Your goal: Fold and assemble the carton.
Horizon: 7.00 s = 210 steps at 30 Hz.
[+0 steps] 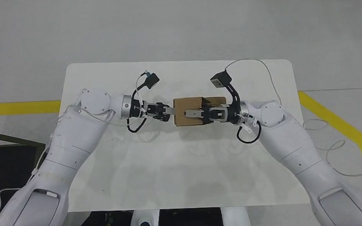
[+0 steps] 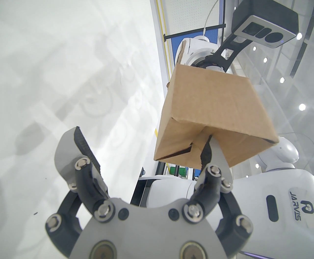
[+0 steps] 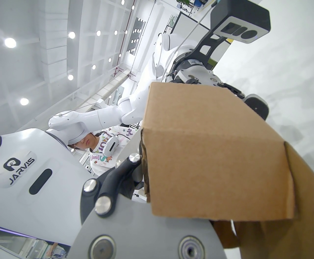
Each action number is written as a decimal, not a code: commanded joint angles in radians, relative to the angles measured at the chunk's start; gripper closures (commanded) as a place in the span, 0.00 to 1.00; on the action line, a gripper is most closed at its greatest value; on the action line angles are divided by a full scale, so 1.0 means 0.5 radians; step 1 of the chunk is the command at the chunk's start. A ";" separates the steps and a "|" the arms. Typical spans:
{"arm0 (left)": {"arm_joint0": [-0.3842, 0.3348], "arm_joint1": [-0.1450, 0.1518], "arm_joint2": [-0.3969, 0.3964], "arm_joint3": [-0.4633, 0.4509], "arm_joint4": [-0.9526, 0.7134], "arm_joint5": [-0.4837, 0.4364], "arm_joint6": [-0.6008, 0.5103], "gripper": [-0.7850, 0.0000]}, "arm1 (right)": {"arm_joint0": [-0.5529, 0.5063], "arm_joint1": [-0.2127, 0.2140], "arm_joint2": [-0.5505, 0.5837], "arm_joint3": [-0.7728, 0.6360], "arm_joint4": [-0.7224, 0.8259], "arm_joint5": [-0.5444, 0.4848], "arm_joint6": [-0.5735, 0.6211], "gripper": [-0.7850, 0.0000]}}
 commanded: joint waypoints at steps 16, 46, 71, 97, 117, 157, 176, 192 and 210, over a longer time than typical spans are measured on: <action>0.080 0.085 -0.265 -0.085 0.191 -0.238 0.171 0.00 | 0.060 -0.060 -0.096 0.243 -0.154 0.242 -0.087 1.00; 0.398 0.221 -0.624 -0.465 0.587 -0.419 0.369 0.00 | 0.213 -0.315 -0.355 0.655 -0.343 0.252 -0.235 0.08; 0.398 0.221 -0.624 -0.465 0.587 -0.419 0.369 0.00 | -0.061 -0.004 0.272 -0.094 -0.851 0.507 -0.038 0.57; 0.623 0.252 -0.558 -0.624 1.425 -1.197 0.867 0.00 | -0.121 0.051 0.387 -0.260 -0.993 0.490 0.001 1.00; 0.644 0.193 -0.418 -0.540 3.045 -1.450 2.292 0.00 | -0.211 0.082 0.415 -0.211 -0.941 1.091 0.058 1.00; 0.404 0.065 -0.027 -0.173 3.091 -1.409 2.556 0.00 | -0.050 -0.079 -0.009 0.057 -0.886 1.130 -0.182 1.00; 0.379 0.044 -0.020 -0.126 2.941 -1.417 2.445 0.00 | -0.085 -0.080 0.049 0.001 -0.906 1.046 -0.173 1.00; 0.390 0.045 -0.044 -0.136 2.884 -1.432 2.391 0.00 | -0.220 0.015 0.288 -0.156 -1.039 1.120 -0.184 1.00; 0.385 0.038 -0.044 -0.125 2.848 -1.448 2.353 0.00 | -0.014 -0.113 0.003 0.160 -0.918 0.994 -0.145 1.00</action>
